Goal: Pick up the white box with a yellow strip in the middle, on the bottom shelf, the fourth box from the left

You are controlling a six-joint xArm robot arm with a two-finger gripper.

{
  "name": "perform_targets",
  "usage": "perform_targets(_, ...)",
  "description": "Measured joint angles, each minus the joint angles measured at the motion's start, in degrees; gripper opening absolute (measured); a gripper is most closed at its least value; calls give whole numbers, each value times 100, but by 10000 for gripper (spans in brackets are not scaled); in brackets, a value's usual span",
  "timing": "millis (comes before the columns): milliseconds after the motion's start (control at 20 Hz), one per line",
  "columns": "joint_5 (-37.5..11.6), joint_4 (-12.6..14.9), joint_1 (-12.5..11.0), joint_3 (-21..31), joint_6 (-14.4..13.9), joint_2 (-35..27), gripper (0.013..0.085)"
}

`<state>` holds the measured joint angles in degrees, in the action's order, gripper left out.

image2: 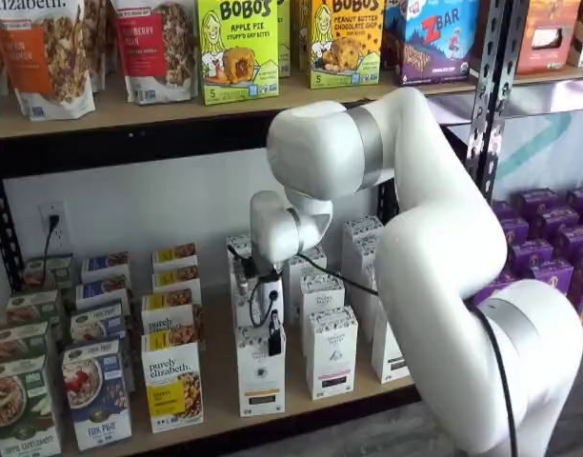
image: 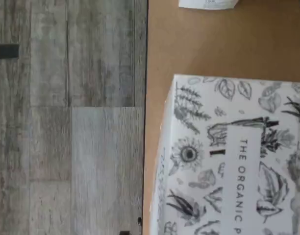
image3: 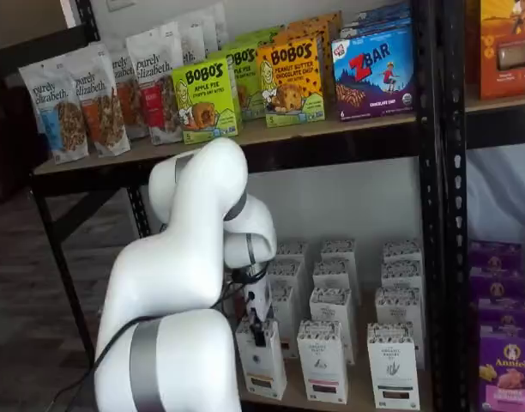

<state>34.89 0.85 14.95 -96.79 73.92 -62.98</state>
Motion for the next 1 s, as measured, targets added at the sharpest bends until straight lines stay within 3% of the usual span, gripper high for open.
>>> perform_targets(1000,-142,236,44,-406,-239,-458,850)
